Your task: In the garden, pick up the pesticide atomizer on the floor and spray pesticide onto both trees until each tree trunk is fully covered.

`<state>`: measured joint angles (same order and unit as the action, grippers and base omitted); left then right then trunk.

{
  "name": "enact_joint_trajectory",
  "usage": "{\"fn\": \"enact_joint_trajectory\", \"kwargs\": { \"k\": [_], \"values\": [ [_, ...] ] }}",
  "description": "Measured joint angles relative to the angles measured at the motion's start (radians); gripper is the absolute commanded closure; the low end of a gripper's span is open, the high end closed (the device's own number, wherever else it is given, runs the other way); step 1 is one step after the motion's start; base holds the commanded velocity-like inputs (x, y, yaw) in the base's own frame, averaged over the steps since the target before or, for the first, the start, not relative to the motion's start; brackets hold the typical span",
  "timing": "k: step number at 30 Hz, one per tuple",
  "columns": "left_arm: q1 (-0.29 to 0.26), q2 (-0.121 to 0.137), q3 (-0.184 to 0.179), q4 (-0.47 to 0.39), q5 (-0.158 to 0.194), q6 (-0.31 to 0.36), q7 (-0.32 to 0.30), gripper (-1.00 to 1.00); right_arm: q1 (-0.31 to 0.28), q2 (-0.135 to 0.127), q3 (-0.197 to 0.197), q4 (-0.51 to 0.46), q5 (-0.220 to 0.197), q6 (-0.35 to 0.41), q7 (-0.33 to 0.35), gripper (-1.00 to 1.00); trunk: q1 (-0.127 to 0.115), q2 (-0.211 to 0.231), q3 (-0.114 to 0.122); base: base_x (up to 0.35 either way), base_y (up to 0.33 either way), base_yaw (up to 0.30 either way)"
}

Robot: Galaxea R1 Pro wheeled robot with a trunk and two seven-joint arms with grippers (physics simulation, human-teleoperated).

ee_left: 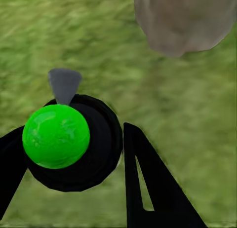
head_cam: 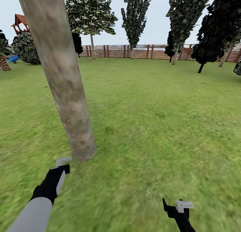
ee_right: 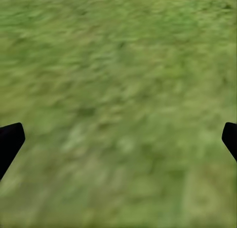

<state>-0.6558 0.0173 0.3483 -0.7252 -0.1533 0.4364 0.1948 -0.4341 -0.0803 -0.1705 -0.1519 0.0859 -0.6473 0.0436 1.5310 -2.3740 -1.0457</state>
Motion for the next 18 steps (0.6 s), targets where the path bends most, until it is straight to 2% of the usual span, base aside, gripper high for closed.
{"fn": "enact_joint_trajectory", "kwargs": {
  "k": [3, 11, 18],
  "values": [
    [0.007, 0.000, -0.004, 0.024, -0.002, 0.001, 0.000, 1.00, 0.000, 0.000, 0.000, 0.000, 0.000, 0.000, 0.000, -1.00, 0.000, 0.000, 0.000, 0.163, -0.099, 0.001],
    [0.011, -0.010, 0.001, 0.026, 0.001, -0.003, 0.000, 1.00, 0.000, -0.001, 0.000, 0.000, 0.000, 0.000, 0.000, -1.00, 0.000, 0.000, 0.000, 0.210, -0.184, 0.000],
    [0.012, -0.011, 0.001, 0.026, 0.002, -0.002, 0.000, 1.00, 0.000, 0.001, 0.000, 0.000, 0.000, 0.000, -0.001, -1.00, 0.000, 0.000, 0.000, 0.056, -0.264, 0.022]
  ]
}}
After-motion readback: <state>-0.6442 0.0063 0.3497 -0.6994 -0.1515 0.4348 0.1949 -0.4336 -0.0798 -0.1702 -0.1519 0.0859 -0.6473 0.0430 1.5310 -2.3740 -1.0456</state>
